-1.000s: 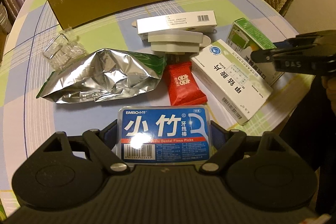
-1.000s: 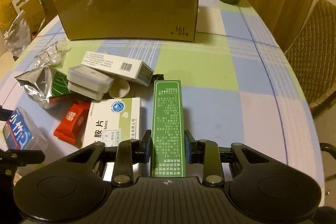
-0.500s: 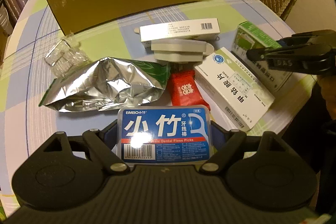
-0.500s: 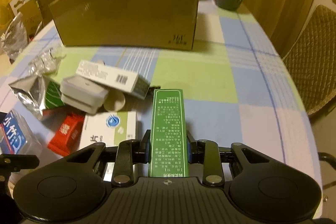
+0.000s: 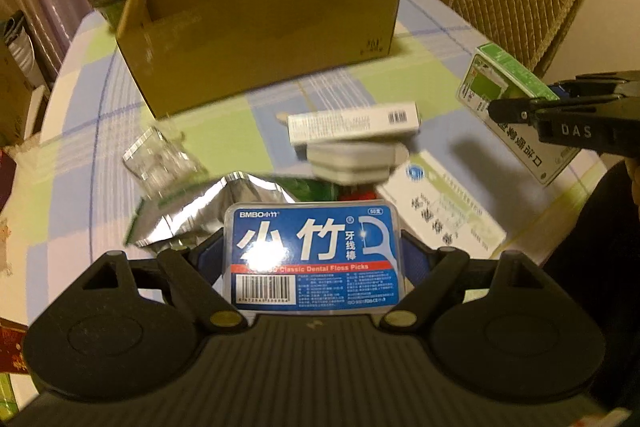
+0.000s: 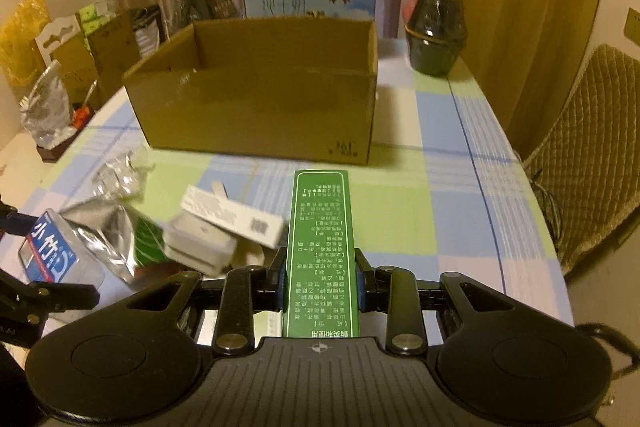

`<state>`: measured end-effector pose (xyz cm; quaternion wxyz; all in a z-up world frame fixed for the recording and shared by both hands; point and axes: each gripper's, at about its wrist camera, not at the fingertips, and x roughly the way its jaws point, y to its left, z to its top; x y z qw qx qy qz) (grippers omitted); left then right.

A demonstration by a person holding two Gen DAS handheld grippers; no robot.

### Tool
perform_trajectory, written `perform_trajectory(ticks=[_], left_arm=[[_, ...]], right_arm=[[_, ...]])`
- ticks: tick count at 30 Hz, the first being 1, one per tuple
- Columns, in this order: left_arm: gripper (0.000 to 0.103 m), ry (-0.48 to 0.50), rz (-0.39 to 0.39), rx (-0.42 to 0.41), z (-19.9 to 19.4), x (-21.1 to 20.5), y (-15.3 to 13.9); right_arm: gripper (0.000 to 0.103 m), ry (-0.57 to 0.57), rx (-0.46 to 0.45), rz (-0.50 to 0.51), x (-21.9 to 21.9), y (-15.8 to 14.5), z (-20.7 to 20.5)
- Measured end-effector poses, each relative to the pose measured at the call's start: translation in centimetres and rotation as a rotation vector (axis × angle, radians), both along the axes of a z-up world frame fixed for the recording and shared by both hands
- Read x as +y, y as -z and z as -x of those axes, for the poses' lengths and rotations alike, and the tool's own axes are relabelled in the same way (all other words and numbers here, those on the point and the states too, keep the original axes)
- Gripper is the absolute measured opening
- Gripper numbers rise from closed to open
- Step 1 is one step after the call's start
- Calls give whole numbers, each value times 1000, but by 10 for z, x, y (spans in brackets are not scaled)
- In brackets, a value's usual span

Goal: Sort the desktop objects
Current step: 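Lift and carry both held boxes over the open cardboard box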

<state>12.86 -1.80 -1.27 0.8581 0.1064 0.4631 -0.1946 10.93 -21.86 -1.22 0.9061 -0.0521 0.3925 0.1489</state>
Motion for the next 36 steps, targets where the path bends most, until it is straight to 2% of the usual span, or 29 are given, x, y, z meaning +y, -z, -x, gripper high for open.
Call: perform_trajectory(ticks=[13, 22, 31, 36], left_arm=[[83, -24, 4, -91, -51, 0, -48], [83, -33, 9, -138, -121, 1, -74], [83, -55, 15, -147, -190, -1, -74], [83, -59, 18, -141, -219, -5, -65]], right_arm=[[27, -49, -53, -36, 19, -49, -46], [27, -83, -77, -53, 38, -74, -108], [27, -104, -91, -63, 59, -79, -171], [27, -109, -88, -59, 70, -72, -203]])
